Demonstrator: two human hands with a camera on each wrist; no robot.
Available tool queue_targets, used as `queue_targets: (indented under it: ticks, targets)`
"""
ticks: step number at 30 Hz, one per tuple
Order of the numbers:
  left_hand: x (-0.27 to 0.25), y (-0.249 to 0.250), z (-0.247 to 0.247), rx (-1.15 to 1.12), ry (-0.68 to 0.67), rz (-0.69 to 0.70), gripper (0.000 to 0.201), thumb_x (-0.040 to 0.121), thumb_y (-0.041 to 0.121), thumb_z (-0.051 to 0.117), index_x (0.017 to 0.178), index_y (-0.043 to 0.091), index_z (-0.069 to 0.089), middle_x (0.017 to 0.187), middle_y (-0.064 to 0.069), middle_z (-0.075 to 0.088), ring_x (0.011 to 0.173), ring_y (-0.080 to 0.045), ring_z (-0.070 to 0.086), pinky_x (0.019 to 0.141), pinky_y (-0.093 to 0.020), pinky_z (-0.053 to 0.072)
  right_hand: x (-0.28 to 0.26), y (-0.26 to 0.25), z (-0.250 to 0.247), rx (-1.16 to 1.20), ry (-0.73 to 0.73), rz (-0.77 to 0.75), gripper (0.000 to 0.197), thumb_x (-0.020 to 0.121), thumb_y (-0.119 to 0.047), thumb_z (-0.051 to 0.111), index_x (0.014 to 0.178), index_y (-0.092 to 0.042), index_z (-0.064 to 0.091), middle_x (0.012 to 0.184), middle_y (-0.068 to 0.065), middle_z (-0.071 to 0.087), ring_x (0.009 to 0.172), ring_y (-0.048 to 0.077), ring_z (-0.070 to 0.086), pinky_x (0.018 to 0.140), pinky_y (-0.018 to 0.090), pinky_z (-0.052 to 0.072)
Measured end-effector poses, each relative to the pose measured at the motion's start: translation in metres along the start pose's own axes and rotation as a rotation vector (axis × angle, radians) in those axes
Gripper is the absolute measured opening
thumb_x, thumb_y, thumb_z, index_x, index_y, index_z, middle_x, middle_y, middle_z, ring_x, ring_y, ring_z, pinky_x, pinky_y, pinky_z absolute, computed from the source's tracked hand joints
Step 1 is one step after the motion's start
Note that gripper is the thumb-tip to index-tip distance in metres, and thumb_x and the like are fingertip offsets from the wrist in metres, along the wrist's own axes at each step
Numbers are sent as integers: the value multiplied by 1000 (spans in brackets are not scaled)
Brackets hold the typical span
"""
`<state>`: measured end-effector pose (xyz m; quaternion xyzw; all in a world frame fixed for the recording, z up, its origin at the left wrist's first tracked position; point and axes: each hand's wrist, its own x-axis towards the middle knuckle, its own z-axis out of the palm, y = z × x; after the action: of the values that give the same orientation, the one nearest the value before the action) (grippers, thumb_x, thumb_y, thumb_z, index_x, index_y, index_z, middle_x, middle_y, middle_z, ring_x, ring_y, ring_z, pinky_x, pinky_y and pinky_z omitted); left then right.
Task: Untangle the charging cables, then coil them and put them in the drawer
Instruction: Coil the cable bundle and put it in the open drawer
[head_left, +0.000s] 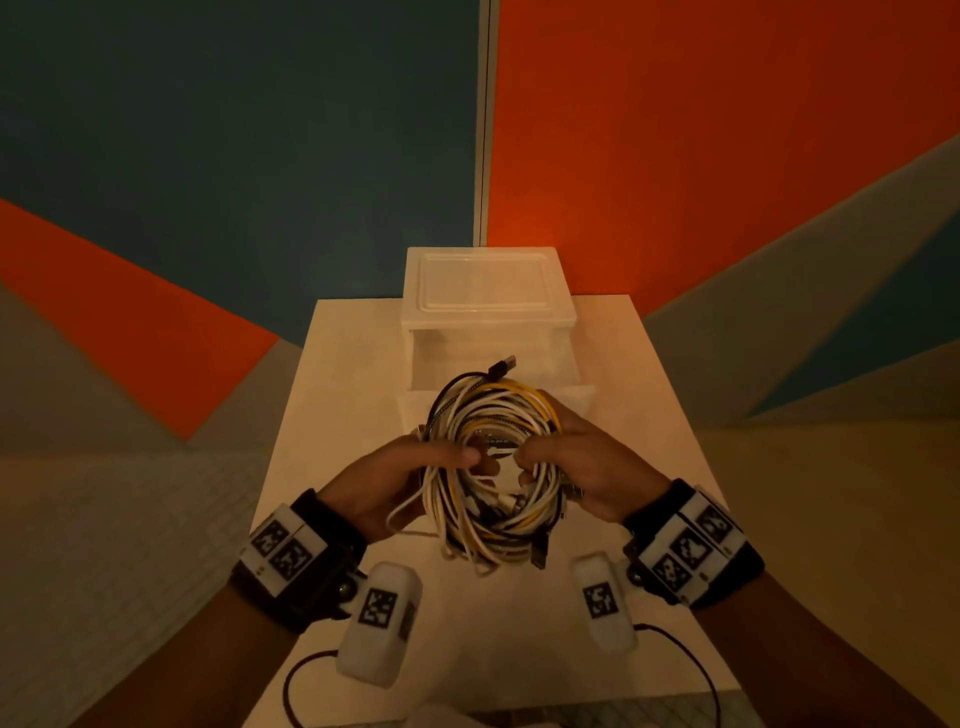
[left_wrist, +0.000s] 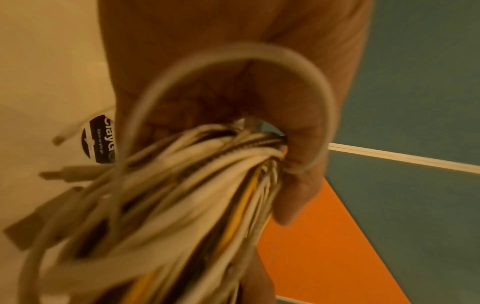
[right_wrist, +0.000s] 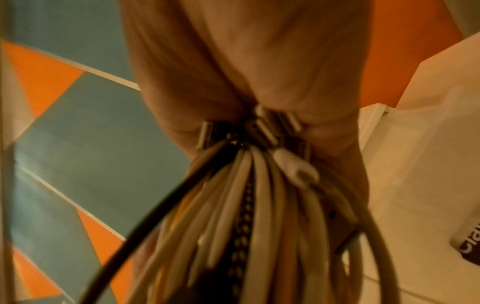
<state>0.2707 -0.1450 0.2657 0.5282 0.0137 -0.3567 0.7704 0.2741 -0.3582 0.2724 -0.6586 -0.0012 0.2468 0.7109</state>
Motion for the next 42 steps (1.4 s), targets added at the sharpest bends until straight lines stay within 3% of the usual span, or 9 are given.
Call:
queue_targets:
  ticks: [2, 6, 11, 16, 21, 26, 33, 38, 42]
  targets:
    - [0, -4, 4, 21, 20, -24, 38, 77, 6, 70, 112, -8, 67, 119, -31, 63, 109, -41, 62, 99, -50, 47, 0, 4, -1, -19, -26, 2, 58, 84, 14, 49, 132, -19, 50, 125, 27, 57, 78, 16, 63, 66, 31, 53]
    - [4, -16, 6, 38, 108, 23, 7, 72, -6, 65, 68, 0, 65, 67, -19, 63, 61, -31, 66, 77, -42, 52, 2, 22, -6, 30, -103, 41, 65, 75, 0, 65, 131, -29, 50, 130, 31, 50, 106, 52, 57, 89, 61, 48]
    - [-1, -14, 5, 180, 103, 111, 21, 58, -14, 56, 53, 4, 45, 57, -10, 36, 48, -28, 43, 72, -42, 47, 0, 43, -10, -239, 0, -84, 114, 55, -21, 89, 144, -51, 24, 147, 4, 41, 132, 21, 46, 106, 49, 45]
    - [-2, -4, 2, 293, 8, 52, 24, 53, -13, 59, 55, -2, 38, 57, -9, 32, 53, -26, 33, 71, -45, 34, 5, 38, -12, -329, -139, -190, 133, 53, -30, 95, 145, -60, 3, 162, -9, 16, 151, 23, 9, 117, 61, 18]
    - [2, 12, -1, 345, -33, 47, 23, 53, -13, 57, 56, 5, 42, 52, -8, 35, 46, -22, 35, 63, -41, 32, 15, 30, -9, -218, -292, -230, 116, 66, 12, 81, 153, -26, 14, 150, -8, 41, 140, 17, 39, 115, 40, 34]
    - [16, 22, -9, 328, 101, 192, 23, 55, -13, 57, 60, 5, 44, 56, -8, 37, 51, -23, 40, 57, -33, 34, 27, 35, -6, -20, -153, -57, 54, 81, -2, 72, 127, -28, 59, 117, 22, 65, 106, 32, 64, 95, 67, 45]
    - [58, -7, -22, -150, 265, 228, 16, 55, -6, 63, 60, 4, 51, 54, -10, 43, 55, -28, 46, 67, -37, 45, 56, 34, -10, 327, -31, 5, 48, 87, -24, 70, 133, -21, 53, 134, 20, 56, 122, 36, 57, 100, 61, 44]
    - [89, -14, -32, -252, 292, 76, 13, 77, -1, 57, 65, 5, 59, 57, -9, 58, 60, -25, 57, 66, -34, 49, 90, 53, -18, 147, 248, -57, 30, 94, -31, 62, 123, -27, 62, 119, 1, 69, 112, 24, 65, 101, 56, 47]
    - [116, -9, -46, -231, 302, -35, 13, 84, 14, 64, 81, 3, 68, 74, -14, 64, 70, -29, 63, 73, -40, 52, 127, 57, -37, 101, 283, 103, 28, 94, -29, 61, 120, -19, 66, 112, 2, 73, 105, 24, 68, 96, 48, 53]
